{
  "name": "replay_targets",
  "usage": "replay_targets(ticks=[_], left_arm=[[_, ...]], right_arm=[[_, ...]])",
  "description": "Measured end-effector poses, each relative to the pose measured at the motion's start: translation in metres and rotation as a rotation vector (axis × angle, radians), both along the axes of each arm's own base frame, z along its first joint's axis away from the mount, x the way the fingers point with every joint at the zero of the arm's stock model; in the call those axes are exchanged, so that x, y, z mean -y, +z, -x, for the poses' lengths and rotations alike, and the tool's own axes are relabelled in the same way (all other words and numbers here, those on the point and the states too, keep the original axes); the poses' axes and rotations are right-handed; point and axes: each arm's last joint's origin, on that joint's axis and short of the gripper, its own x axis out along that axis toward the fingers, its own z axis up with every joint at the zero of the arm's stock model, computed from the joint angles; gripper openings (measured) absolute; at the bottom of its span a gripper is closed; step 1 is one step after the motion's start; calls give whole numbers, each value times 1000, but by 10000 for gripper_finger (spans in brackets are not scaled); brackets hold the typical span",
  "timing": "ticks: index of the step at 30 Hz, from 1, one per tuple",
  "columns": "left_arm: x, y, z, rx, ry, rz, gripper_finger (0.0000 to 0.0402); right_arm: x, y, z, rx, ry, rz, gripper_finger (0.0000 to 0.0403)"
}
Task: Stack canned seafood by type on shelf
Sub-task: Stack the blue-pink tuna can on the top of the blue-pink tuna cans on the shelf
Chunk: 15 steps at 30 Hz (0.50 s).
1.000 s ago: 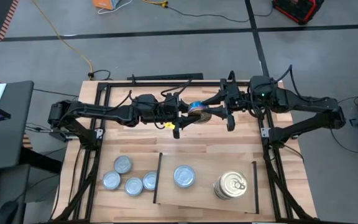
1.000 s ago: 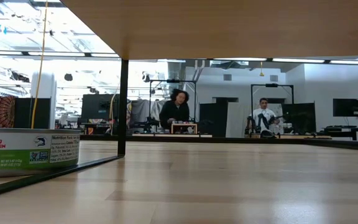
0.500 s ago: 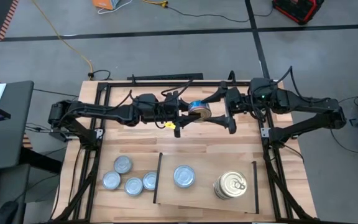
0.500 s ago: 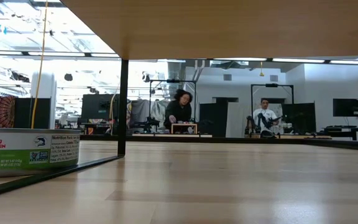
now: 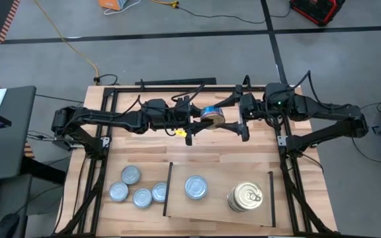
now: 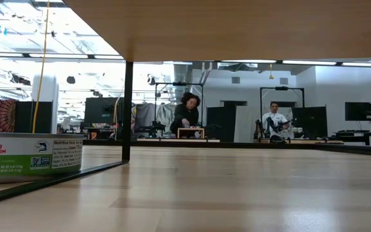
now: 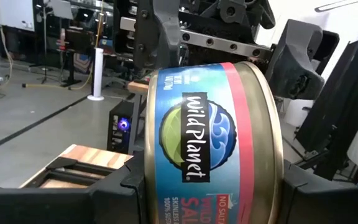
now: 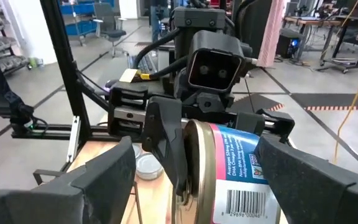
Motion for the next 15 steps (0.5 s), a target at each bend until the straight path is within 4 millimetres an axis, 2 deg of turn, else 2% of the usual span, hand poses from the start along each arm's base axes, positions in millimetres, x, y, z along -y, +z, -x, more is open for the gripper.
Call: replay_targets(ticks=[5, 11, 15], left_arm=[[0, 1, 0, 10, -8, -4, 180], [0, 1, 1, 0, 4, 2, 180], [0, 2, 1, 14, 7, -6, 180]], right_arm=[[6, 11, 8, 27, -31, -1, 364], [0, 52, 23, 143, 1, -3, 364], [-4, 49, 22, 106, 19, -11, 364]])
